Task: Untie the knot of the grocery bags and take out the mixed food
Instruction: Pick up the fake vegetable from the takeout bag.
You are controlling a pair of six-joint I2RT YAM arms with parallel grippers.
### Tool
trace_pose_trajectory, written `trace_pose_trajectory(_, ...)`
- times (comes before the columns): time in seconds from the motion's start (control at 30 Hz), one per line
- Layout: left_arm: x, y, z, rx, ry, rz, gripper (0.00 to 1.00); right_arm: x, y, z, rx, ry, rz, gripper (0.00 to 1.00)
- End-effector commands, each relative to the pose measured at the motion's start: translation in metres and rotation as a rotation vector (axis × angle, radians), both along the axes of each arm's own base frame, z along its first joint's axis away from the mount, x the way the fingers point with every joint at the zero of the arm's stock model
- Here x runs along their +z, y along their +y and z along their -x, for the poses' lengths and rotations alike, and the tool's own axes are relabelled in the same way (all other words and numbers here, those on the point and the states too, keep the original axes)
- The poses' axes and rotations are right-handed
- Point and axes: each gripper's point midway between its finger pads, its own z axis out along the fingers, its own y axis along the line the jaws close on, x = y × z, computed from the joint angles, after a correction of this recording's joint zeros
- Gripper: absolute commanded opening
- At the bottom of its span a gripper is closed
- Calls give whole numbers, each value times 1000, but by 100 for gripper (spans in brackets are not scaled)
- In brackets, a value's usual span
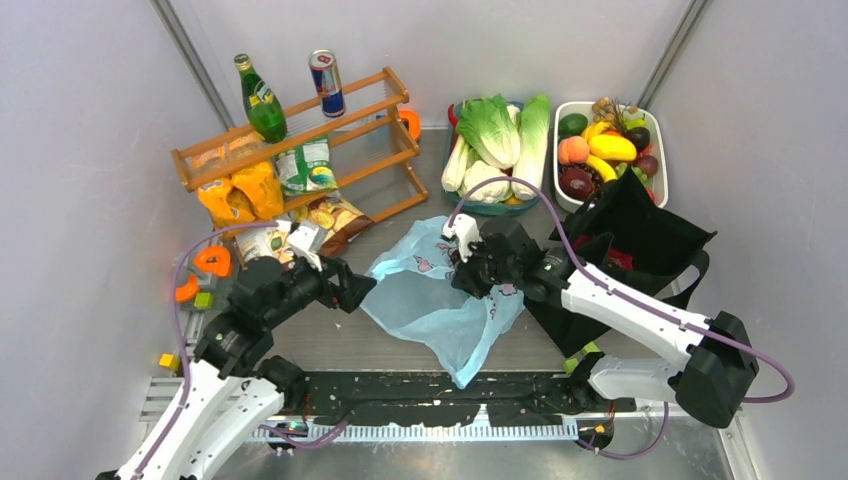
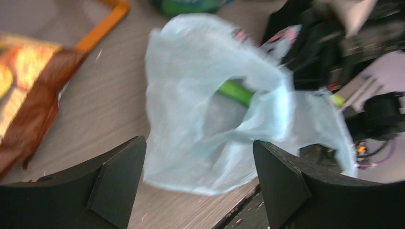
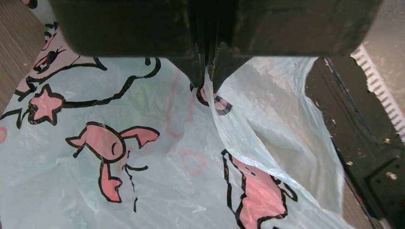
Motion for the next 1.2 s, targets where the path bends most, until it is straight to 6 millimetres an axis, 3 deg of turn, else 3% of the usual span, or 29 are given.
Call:
trace_pose_trajectory(0.0, 85, -14, 32, -185, -206, 112, 87, 52, 27, 0, 46, -88, -187, 5)
trace_pose_trajectory(0.1, 100, -21, 42, -261, -264, 136, 95, 58, 28, 2, 49, -95, -201, 5)
trace_pose_trajectory(0.37, 96, -35, 14, -301, -284, 11, 100, 75, 28, 4, 59, -121, -234, 5)
trace_pose_trajectory(0.63, 35, -49, -14, -297, -88, -303, 100, 83, 23, 3, 53, -161, -239, 5)
trace_pose_trajectory(0.97, 8, -57, -23, -286, -14, -395, 99, 83, 17, 1, 43, -198, -228, 5)
trace_pose_trajectory(1.0, 7, -56, -24, -284, -12, -407, 94, 84, 16, 1, 41, -204, -230, 5)
trace_pose_trajectory(1.07, 5, -59, -23, -312, -8, -423, 67, 86, 15, 1, 36, -211, -231, 5)
trace_pose_trajectory(1.1, 2, -62, -21, -334, -2, -427, 44, 87, 14, 0, 26, -214, -233, 5)
trace_pose_trajectory(1.13, 2, -65, -20, -351, 0, -423, 13, 91, 13, 0, 20, -212, -238, 14)
trace_pose_trajectory(1.17, 2, -67, -19, -363, 3, -419, 0, 93, 14, 2, 21, -201, -244, 22)
